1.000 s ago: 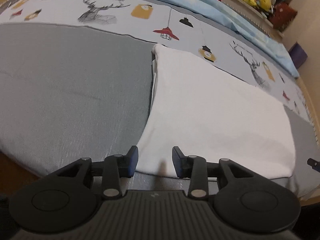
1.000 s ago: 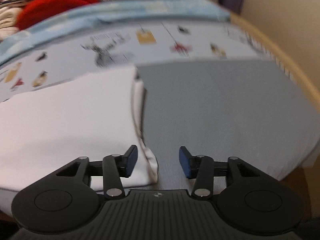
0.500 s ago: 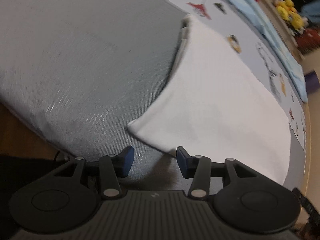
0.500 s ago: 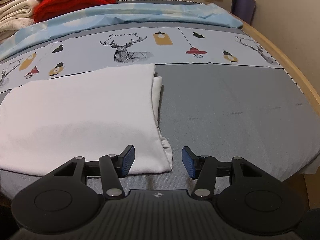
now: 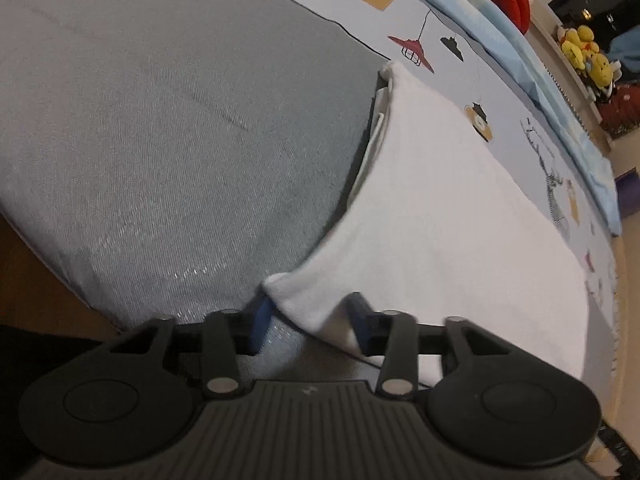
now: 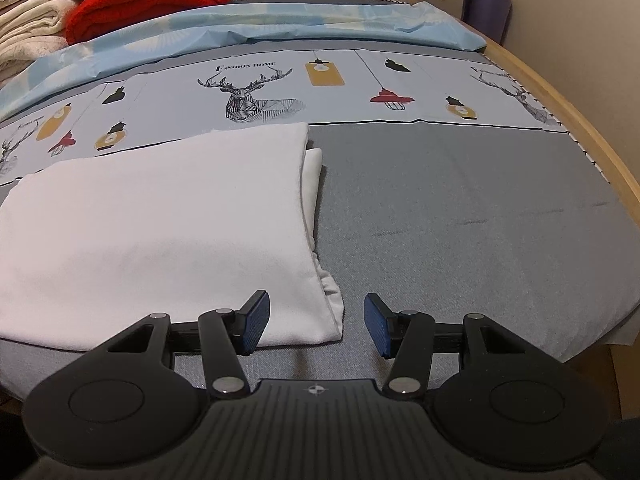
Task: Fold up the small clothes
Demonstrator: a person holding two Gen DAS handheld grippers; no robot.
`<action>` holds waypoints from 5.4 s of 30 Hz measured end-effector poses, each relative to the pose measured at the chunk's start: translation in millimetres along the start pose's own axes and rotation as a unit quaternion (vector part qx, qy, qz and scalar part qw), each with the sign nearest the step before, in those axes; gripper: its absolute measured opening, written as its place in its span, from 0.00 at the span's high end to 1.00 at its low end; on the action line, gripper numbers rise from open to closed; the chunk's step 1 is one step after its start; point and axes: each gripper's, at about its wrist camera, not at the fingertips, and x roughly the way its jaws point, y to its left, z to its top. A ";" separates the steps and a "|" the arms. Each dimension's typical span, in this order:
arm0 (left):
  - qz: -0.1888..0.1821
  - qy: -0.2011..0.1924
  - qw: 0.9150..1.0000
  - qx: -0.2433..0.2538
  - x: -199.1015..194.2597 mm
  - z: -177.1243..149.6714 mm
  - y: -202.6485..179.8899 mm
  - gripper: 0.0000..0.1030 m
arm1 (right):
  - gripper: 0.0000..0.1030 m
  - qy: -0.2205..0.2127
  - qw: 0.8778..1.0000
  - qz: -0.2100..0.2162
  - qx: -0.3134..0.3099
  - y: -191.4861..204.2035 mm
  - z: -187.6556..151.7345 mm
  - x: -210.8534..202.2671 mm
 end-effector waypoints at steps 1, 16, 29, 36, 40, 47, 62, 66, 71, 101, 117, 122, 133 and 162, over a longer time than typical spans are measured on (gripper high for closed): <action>0.007 -0.003 1.000 0.005 -0.2 -0.6 -0.3 0.83 | 0.48 -0.001 1.000 -0.001 0.001 -0.2 0.2 -0.4; 0.041 -0.085 0.984 0.152 -44.9 -19.7 -47.4 0.96 | 0.48 -0.169 0.969 -0.027 0.179 -120.5 59.3 -33.2; -0.019 -0.171 0.881 0.440 -84.9 -100.5 -306.0 0.97 | 0.49 -0.169 0.970 -0.015 0.175 -158.2 55.7 -10.6; -0.149 -0.079 0.794 0.584 -18.3 -223.5 -395.1 0.91 | 0.49 -0.142 0.974 0.029 0.174 -168.1 48.5 -1.8; -0.157 -0.062 0.819 0.549 -5.7 -210.3 -367.7 0.90 | 0.49 -0.088 0.979 0.102 0.150 -153.3 49.9 15.1; -0.073 -0.042 0.892 0.444 26.2 -131.5 -279.8 0.85 | 0.49 0.055 0.980 0.174 0.084 -98.8 46.3 58.6; -0.119 0.050 0.920 0.370 49.6 28.5 -268.8 0.20 | 0.45 -0.018 0.989 0.105 0.099 -76.2 61.1 43.1; -0.160 0.134 0.952 0.224 108.6 53.2 -242.6 0.21 | 0.36 0.032 0.983 0.144 0.108 -55.6 73.9 75.4; -0.184 0.152 0.947 0.214 141.8 52.9 -246.0 0.29 | 0.30 0.112 0.983 0.096 0.105 -28.0 71.2 117.0; -0.091 0.098 0.925 0.355 111.1 131.4 -204.9 0.39 | 0.71 0.036 0.997 0.003 0.070 109.8 145.8 97.7; -0.116 0.071 0.952 0.273 106.6 159.6 -200.7 0.40 | 0.97 0.003 0.981 0.123 0.147 77.7 193.8 181.3; -0.126 0.081 0.957 0.250 120.9 163.9 -206.5 0.40 | 0.95 0.022 0.990 -0.010 0.141 58.3 192.6 193.3; -0.179 0.114 0.966 0.150 163.6 172.8 -202.5 0.39 | 0.16 0.146 0.975 0.136 0.096 82.3 161.2 205.6; -0.048 -0.002 0.944 0.327 124.0 147.6 -196.2 0.39 | 0.39 0.064 0.989 0.134 -0.029 140.9 158.5 177.9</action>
